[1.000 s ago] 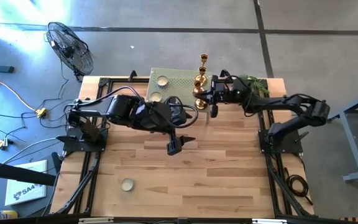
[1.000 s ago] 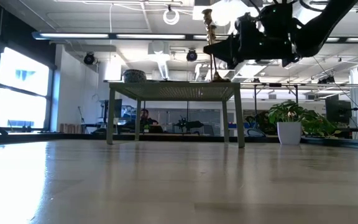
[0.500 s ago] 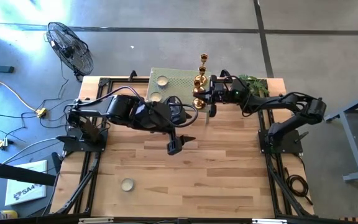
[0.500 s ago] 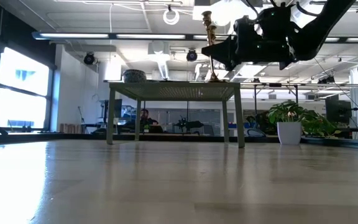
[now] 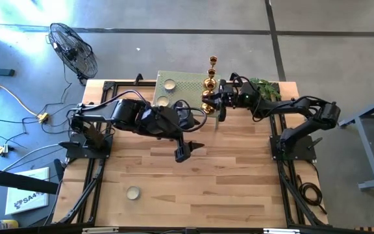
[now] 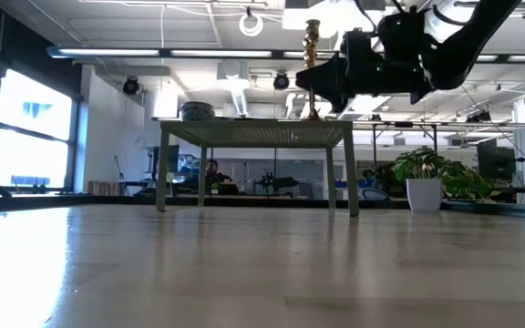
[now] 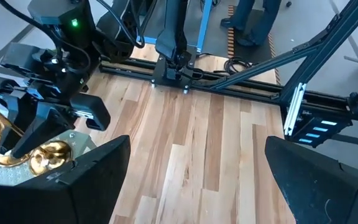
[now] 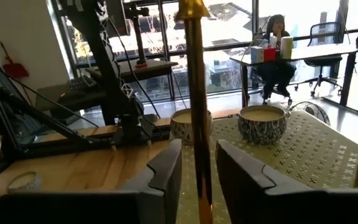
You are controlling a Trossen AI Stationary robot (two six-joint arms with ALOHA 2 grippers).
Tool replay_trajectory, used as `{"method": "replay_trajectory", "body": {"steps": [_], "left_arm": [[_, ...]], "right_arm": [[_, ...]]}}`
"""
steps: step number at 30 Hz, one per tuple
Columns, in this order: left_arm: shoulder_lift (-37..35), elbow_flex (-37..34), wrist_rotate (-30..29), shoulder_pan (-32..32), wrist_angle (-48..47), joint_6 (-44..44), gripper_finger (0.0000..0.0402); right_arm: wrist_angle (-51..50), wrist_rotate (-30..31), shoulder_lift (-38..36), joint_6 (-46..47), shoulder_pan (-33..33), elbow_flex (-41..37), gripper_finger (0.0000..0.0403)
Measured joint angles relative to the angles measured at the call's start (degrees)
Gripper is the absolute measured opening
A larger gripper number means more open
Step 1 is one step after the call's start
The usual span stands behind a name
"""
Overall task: Stock candles and holders on shelf
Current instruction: Align the gold candle holder with the other gold candle holders on the shelf, then align the light blue scented candle with the other scented candles on the shelf
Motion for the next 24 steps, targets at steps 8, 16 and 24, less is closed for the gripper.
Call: {"method": "replay_trajectory", "body": {"steps": [8,16,24], "left_arm": [[0.0,0.0,1.03,0.0,0.0,-0.2,0.0367],[0.0,0.02,1.01,0.0,0.0,-0.2,0.0367],[0.0,0.04,1.0,0.0,-1.99,-0.22,0.0367]], "right_arm": [[-0.44,-0.58,-0.02,5.2,-1.31,0.0,0.0161],[-0.46,-0.01,-0.31,7.89,-1.54,0.28,0.0237],[-0.6,-2.84,-0.32,6.41,-1.48,2.19,0.0265]]}}
